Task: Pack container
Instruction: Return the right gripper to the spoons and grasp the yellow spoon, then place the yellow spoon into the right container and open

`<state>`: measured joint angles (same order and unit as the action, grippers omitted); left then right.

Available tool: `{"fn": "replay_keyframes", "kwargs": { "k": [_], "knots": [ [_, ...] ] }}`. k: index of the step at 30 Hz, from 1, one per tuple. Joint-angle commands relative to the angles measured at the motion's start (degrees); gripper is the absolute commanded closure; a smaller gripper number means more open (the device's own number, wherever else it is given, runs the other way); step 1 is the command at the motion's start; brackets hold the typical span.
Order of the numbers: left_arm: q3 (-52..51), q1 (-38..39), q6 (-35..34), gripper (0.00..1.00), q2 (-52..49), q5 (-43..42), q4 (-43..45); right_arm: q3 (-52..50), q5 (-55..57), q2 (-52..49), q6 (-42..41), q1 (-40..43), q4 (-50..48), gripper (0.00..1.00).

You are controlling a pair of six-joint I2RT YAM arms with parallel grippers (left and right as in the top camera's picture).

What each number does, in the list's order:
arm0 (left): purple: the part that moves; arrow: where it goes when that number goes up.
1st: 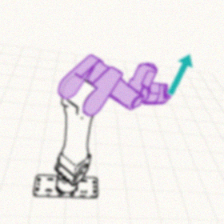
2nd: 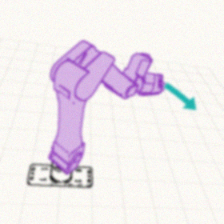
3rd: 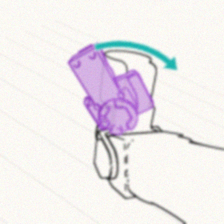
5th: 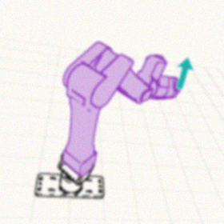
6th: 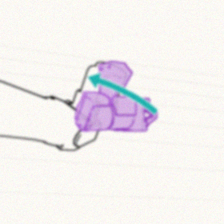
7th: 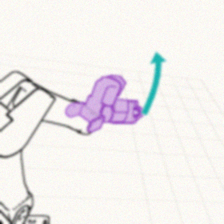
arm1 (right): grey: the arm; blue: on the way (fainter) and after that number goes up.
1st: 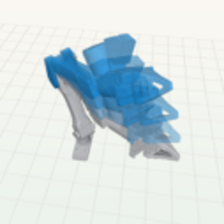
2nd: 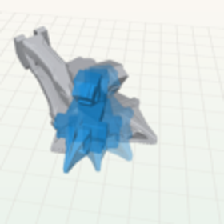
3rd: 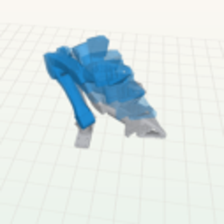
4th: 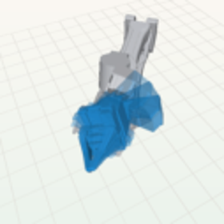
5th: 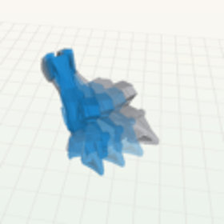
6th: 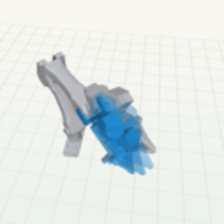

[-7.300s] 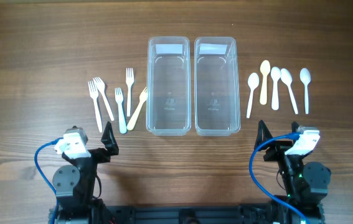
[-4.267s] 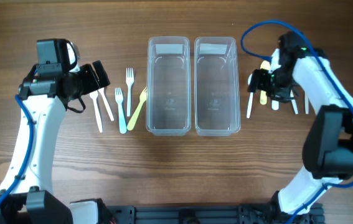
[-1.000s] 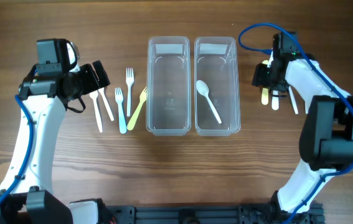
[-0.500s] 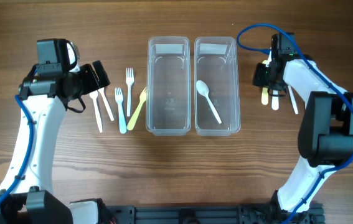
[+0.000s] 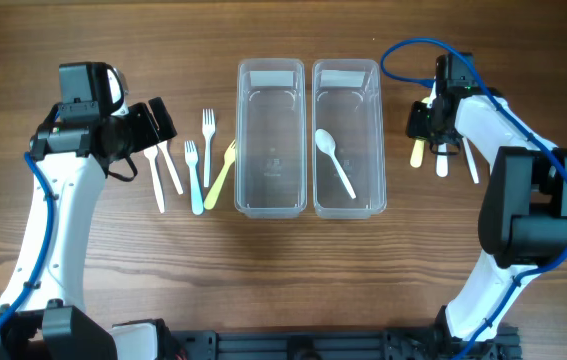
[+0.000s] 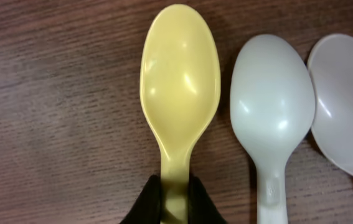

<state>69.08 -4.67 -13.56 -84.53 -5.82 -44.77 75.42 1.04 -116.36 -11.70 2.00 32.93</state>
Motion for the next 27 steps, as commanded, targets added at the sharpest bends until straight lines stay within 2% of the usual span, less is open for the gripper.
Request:
{"fn": "replay_keyframes", "kwargs": {
  "k": [1, 10, 15, 20, 27],
  "knots": [
    [1.1, -0.4, 1.4, 0.00, 0.0, 0.2, 0.1, 1.2, -1.1, 1.2, -0.4, 0.2, 2.5, 0.94],
    [1.1, -0.4, 1.4, 0.00, 0.0, 0.2, 0.1, 5.4, -10.6, 19.1, -1.5, -1.1, 5.2, 0.95],
    [1.1, -0.4, 1.4, 0.00, 0.0, 0.2, 0.1, 5.4, -13.4, 25.9, -3.8, -6.5, 7.4, 0.95],
    [1.1, -0.4, 1.4, 0.00, 0.0, 0.2, 0.1, 3.1, -12.3, 23.3, -6.6, -15.1, 8.2, 0.96],
    [1.1, -0.4, 1.4, 0.00, 0.0, 0.2, 0.1, 0.6, -11.4, 11.3, -9.5, -21.3, 6.6, 0.95]
  ]
}}
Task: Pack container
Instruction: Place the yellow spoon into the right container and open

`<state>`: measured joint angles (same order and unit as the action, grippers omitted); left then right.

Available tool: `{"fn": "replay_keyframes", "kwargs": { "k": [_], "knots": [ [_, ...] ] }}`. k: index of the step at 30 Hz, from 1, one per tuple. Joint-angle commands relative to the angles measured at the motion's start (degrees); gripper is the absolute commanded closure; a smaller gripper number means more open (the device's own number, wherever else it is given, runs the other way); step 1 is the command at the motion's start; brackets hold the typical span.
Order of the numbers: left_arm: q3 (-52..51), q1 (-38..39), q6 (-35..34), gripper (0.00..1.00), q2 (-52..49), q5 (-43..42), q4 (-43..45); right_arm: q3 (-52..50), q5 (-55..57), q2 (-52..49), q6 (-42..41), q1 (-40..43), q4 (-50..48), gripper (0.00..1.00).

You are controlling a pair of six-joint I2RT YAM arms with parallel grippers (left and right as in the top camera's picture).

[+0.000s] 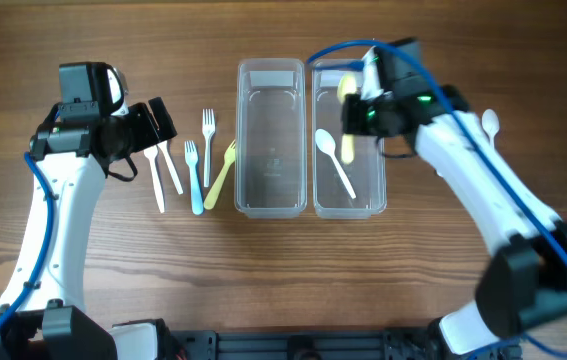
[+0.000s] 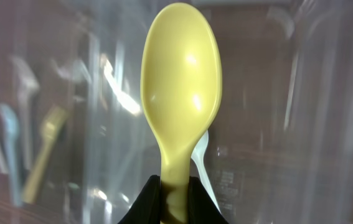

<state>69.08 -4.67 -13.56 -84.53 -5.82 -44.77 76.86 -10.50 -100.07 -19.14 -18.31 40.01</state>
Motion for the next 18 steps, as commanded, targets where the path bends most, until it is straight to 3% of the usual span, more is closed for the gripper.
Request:
{"fn": "replay_keyframes", "kwargs": {
  "k": [1, 5, 10, 14, 18],
  "knots": [
    [1.1, -0.4, 1.4, 0.00, 0.0, 0.2, 0.1, -0.9, 0.1, -6.4, -2.0, -1.0, -0.6, 0.92],
    [1.1, -0.4, 1.4, 0.00, 0.0, 0.2, 0.1, -0.2, 0.2, -6.2, 1.7, -1.0, -1.1, 0.59],
    [1.1, -0.4, 1.4, 0.00, 0.0, 0.2, 0.1, 2.6, 3.9, 2.1, 7.3, -0.3, -1.2, 0.37],
    [1.1, -0.4, 1.4, 0.00, 0.0, 0.2, 0.1, 2.7, 17.4, 11.8, 13.3, 4.5, -2.3, 0.13],
    [1.1, -0.4, 1.4, 0.00, 0.0, 0.2, 0.1, 2.4, 19.3, 12.8, 19.4, 12.5, -2.3, 0.11]
  ]
}}
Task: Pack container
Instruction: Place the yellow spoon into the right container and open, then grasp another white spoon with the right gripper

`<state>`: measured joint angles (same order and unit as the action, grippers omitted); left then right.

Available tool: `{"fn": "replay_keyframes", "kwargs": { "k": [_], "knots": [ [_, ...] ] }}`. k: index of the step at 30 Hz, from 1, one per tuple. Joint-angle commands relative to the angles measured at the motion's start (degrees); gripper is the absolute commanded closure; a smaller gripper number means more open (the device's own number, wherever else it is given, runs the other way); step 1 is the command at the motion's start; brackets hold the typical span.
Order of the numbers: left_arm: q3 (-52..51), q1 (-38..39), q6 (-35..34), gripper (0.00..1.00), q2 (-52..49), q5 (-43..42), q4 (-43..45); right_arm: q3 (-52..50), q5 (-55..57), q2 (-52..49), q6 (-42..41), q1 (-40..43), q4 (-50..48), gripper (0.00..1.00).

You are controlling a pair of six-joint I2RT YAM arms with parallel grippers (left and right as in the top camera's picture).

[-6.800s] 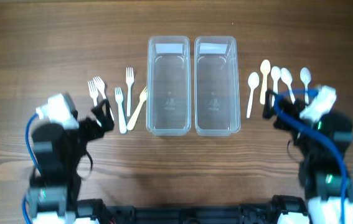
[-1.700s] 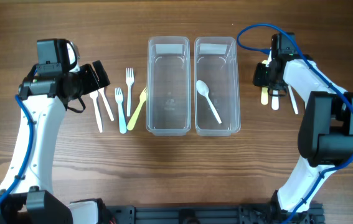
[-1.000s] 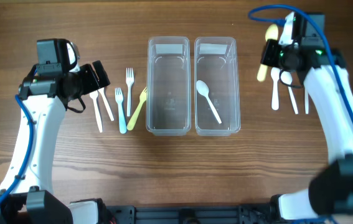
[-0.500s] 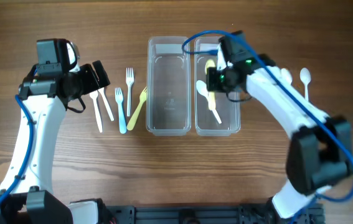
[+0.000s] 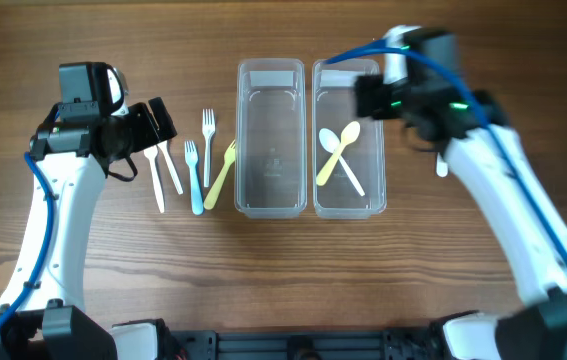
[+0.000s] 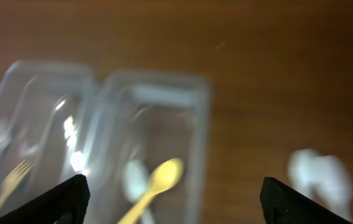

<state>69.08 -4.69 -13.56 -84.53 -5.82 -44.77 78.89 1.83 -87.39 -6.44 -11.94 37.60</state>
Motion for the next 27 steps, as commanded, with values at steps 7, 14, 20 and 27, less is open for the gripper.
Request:
{"fn": "replay_keyframes", "kwargs": {
  "k": [7, 14, 20, 27],
  "knots": [
    [1.1, -0.3, 1.4, 0.00, 0.0, 0.2, 0.1, -2.7, -1.4, -10.3, 6.4, 19.7, 1.6, 0.10],
    [1.1, -0.3, 1.4, 0.00, 0.0, 0.2, 0.1, -2.7, -5.1, -22.5, 6.4, 22.4, 2.9, 0.26],
    [1.1, -0.3, 1.4, 0.00, 0.0, 0.2, 0.1, -2.7, -5.7, -27.7, 6.4, 22.4, 1.5, 0.31],
    [1.1, -0.3, 1.4, 0.00, 0.0, 0.2, 0.1, -2.7, -5.7, -30.9, 6.4, 22.4, -0.2, 0.42]
  ]
}}
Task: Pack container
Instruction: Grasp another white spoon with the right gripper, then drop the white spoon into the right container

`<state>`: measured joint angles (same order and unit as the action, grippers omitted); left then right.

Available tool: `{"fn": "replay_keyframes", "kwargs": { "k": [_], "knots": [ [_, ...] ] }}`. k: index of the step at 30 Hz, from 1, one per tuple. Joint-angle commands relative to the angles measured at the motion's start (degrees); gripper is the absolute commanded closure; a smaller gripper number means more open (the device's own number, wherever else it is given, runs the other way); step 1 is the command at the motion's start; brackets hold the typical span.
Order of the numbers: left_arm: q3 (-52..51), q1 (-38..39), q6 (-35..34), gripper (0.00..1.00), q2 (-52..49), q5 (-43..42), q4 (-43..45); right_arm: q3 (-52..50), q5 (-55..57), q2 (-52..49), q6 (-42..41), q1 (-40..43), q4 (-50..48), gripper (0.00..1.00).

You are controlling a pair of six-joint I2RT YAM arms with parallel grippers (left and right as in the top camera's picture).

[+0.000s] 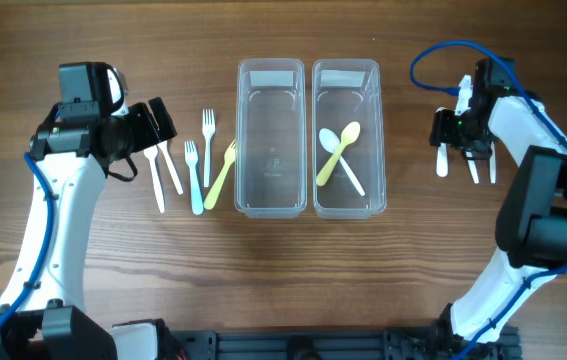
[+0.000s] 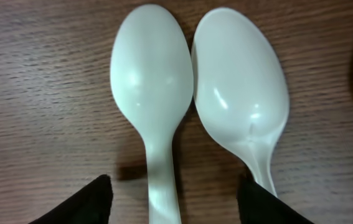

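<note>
Two clear containers stand side by side mid-table: the left container [image 1: 270,140] is empty, and the right container [image 1: 346,195] holds a white spoon [image 1: 348,175] with a yellow spoon [image 1: 338,150] crossed over it. My right gripper [image 1: 455,135] [image 2: 176,208] is open, low over the table to the right. Its fingers [image 2: 89,202] straddle the handle of the leftmost white spoon [image 2: 152,68]. A second white spoon [image 2: 241,74] lies against that one. My left gripper [image 1: 153,125] hangs open over the forks [image 1: 195,165].
Several forks, white, blue and yellow [image 1: 221,172], lie in a row left of the containers. Three white spoons [image 1: 474,165] lie on the wood right of them, under the right arm. A third spoon's edge shows at the wrist view's right border.
My right gripper was open above the right container's far end. It now sits low over the white spoons on the table, its fingers either side of the leftmost one's handle. The left arm stayed put.
My right gripper was shut on the yellow spoon on the table beside the white spoons. Then it held that spoon over the right container. Then the spoon lay in the container across the white spoon, with the gripper open. Now the gripper is back at the white spoons.
</note>
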<state>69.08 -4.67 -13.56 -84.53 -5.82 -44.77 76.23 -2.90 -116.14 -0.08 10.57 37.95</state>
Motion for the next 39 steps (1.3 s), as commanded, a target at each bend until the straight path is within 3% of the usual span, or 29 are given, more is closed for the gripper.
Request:
{"fn": "replay_keyframes", "kwargs": {
  "k": [1, 8, 16, 23, 28, 39],
  "knots": [
    [1.1, -0.4, 1.4, 0.00, 0.0, 0.2, 0.1, -0.1, -1.0, -2.5, 0.0, -0.1, -0.8, 0.44],
    [1.1, -0.4, 1.4, 0.00, 0.0, 0.2, 0.1, -0.1, -1.0, -3.5, -0.1, -0.2, -0.6, 0.64],
    [1.1, -0.4, 1.4, 0.00, 0.0, 0.2, 0.1, -0.1, -1.0, -3.5, -0.2, -1.8, 0.5, 0.78],
    [1.1, -0.4, 1.4, 0.00, 0.0, 0.2, 0.1, -0.1, -1.0, -3.5, -1.6, -1.9, 1.6, 0.81],
    [1.1, -0.4, 1.4, 0.00, 0.0, 0.2, 0.1, -0.1, -1.0, -3.3, -2.0, -1.9, 2.6, 0.91],
    [1.1, -0.4, 1.4, 0.00, 0.0, 0.2, 0.1, 4.2, -9.0, 8.4, -4.6, -2.5, 6.9, 0.87]
  ]
}}
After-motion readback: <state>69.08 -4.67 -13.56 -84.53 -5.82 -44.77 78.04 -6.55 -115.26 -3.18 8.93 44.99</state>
